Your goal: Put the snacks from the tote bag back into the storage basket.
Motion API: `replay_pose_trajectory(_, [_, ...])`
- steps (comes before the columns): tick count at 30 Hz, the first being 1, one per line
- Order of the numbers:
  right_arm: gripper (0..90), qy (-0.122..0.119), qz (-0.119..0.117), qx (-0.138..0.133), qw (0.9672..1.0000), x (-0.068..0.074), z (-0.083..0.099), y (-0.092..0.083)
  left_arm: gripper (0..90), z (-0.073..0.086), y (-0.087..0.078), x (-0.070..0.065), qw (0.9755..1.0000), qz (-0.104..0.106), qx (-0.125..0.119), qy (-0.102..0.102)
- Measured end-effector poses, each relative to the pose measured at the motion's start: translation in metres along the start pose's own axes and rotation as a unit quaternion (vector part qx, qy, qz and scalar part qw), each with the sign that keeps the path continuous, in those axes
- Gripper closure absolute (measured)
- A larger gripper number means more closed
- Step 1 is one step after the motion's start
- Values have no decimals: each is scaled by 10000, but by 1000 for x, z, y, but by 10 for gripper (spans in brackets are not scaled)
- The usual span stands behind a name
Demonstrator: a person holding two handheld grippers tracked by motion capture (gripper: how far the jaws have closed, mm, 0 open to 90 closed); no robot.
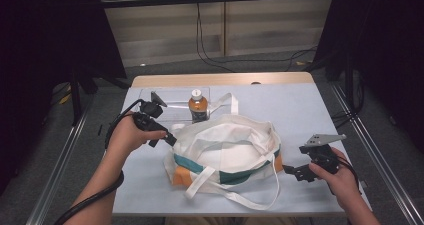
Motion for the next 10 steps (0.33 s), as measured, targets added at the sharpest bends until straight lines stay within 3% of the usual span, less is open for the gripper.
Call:
replay_pose_trajectory(4, [35,5,13,9,10000,0,0,1,89,5,4,1,10000,-11,1,-12])
replay_pose_trajectory(10, [35,34,4,13,10000,-2,-1,2,89,17,10,0,9996,-16,-267,-23])
Point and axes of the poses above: each handheld gripper's, and its own axes: y roughly forward along the jaws, z roughly out of its underside, x roughly to its left, the point moved 1 cm from there along y, roughly forward along the jaws, and after that the axes turned 12 degrees about x, right-handed, at the moved point
